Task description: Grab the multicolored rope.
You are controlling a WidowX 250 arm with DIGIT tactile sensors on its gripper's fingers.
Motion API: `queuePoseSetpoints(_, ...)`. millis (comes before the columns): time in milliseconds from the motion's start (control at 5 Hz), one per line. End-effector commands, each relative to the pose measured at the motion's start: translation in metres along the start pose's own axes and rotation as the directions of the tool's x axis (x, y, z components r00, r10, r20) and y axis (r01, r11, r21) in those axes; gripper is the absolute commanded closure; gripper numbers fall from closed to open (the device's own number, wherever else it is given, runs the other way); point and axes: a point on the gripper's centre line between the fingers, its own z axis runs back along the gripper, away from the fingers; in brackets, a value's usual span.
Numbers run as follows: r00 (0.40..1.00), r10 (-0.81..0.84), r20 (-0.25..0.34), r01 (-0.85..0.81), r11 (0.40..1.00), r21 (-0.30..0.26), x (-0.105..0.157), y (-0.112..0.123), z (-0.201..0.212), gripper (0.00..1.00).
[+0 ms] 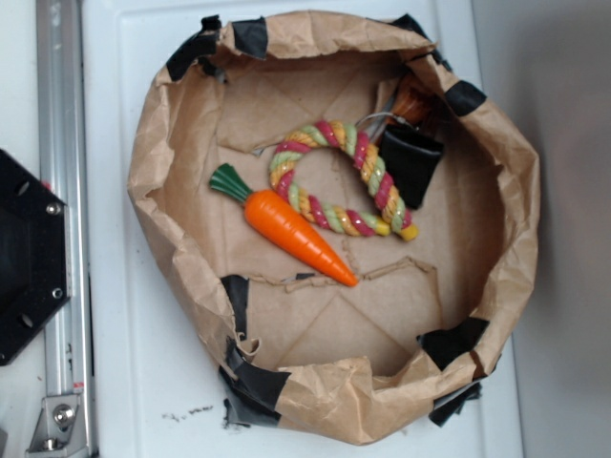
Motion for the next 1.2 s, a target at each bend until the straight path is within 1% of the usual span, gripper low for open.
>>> queuePoseSetpoints(0,1.000,0.000,0.000,0.000,1.000,0.000,0.000,0.000,0.000,0.00)
queuePoseSetpoints(200,0.999,-0.025,-0.048,0.029,0.997,0.075,0.044,0.013,-0.043,0.00)
queuePoseSetpoints(400,0.987,-0.107,-0.121,0.130,0.971,0.202,0.080,0.031,-0.084,0.00)
queuePoseSetpoints(600,0.977,-0.130,-0.169,0.167,0.960,0.227,0.105,0.048,-0.117,0.00)
queuePoseSetpoints(800,0.959,-0.162,-0.231,0.223,0.936,0.271,0.121,0.063,-0.156,0.00)
queuePoseSetpoints(1000,0.950,-0.146,-0.276,0.228,0.928,0.294,0.131,0.066,-0.178,0.00)
